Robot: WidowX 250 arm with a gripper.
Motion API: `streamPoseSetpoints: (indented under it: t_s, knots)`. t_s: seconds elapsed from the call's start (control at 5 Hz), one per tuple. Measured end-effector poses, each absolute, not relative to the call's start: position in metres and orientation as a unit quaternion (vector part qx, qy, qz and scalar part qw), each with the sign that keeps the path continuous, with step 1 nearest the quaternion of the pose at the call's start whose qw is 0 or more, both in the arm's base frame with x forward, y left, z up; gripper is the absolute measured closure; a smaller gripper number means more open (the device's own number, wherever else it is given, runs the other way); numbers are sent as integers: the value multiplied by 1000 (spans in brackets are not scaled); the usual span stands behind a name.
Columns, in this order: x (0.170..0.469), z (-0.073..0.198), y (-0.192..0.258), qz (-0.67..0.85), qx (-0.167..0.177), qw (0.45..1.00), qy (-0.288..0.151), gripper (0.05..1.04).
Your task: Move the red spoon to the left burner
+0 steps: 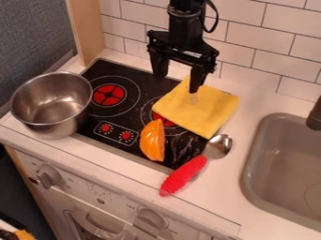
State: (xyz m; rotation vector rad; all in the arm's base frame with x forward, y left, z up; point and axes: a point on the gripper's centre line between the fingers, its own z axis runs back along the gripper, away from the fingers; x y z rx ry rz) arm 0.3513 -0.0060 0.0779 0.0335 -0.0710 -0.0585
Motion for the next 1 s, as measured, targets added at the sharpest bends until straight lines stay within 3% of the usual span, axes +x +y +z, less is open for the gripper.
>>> streamPoseSetpoints:
  t_s: [0.4,0.6,1.0]
  knots:
    - [334,61,-29,-63,16,998,-12,84]
    - [306,75,-67,-136,30,990,-34,84]
    - [267,37,-80,-176,57,983,11,84]
